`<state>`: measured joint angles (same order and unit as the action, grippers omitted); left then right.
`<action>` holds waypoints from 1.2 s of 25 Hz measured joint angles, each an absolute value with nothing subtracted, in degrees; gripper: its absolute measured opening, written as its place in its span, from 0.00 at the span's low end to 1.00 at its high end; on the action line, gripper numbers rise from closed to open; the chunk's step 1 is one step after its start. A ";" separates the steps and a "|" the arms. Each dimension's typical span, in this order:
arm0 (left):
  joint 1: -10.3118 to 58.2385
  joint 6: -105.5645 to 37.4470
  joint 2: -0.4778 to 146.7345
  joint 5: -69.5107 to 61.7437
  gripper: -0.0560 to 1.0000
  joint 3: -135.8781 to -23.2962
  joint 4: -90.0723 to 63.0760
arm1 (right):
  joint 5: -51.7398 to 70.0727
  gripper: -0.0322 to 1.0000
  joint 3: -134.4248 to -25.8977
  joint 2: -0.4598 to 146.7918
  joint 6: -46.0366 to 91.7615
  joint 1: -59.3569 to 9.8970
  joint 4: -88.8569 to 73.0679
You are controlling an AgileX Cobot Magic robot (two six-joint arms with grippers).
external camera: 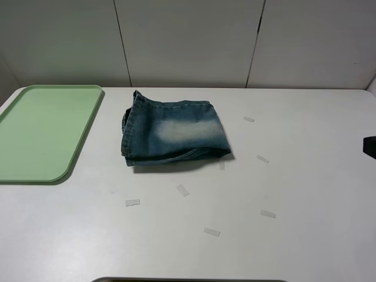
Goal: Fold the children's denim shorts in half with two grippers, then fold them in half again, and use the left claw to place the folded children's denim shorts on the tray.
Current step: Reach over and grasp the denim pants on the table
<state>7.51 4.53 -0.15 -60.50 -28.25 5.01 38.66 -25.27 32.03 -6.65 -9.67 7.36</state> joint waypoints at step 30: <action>7.51 4.53 -0.15 -60.44 0.86 -28.25 5.01 | 40.88 0.64 -24.93 32.03 -6.65 -9.67 8.93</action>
<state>7.51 4.53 -0.15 -60.44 -28.25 5.01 40.88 -24.93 32.03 -6.65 -9.67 8.93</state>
